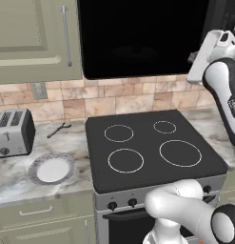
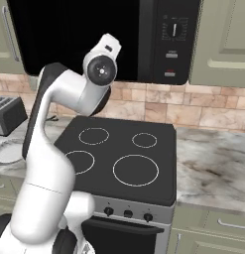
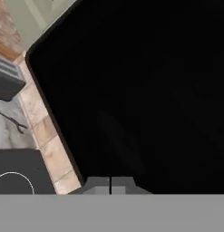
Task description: Pick the eggplant from the counter and place it in the microwave. Then turn on the microwave.
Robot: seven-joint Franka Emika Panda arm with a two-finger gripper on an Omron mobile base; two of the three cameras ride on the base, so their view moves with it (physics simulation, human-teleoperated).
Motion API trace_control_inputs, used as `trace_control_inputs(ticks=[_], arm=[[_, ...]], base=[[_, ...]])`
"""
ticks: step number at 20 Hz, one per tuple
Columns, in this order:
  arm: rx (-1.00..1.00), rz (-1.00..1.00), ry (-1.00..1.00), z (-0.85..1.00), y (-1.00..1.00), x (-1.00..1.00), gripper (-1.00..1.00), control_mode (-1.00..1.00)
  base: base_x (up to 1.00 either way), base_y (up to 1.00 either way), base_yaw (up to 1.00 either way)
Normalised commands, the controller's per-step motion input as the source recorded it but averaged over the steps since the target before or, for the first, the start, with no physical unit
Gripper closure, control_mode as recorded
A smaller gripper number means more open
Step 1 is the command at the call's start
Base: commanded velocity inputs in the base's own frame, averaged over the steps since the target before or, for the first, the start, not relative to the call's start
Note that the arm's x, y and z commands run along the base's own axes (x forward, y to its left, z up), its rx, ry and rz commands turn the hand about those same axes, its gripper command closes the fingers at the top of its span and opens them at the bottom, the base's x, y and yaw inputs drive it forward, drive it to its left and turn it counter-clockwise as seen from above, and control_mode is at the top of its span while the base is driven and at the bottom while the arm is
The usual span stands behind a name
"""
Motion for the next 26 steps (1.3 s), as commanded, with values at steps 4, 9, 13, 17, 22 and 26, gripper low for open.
trace_control_inputs(ticks=[4,9,13,17,22,26], arm=[[0.21,0.00,0.33,0.00,-0.89,-0.50,1.00,-1.00],[0.27,0.00,0.18,0.00,-0.85,-0.39,1.00,-1.00],[0.27,0.00,0.01,0.00,-0.73,-0.14,1.00,-1.00],[0.28,0.00,-0.01,0.00,-0.63,0.00,1.00,-1.00],[0.22,0.00,-0.04,0.00,-0.48,0.06,1.00,-1.00],[0.16,0.00,-0.07,0.00,-0.25,0.11,1.00,-1.00]], base=[[0.00,0.00,0.00],[0.00,0.00,0.00],[0.00,0.00,0.00],[0.00,0.00,0.00],[0.00,0.00,0.00],[0.00,0.00,0.00]])
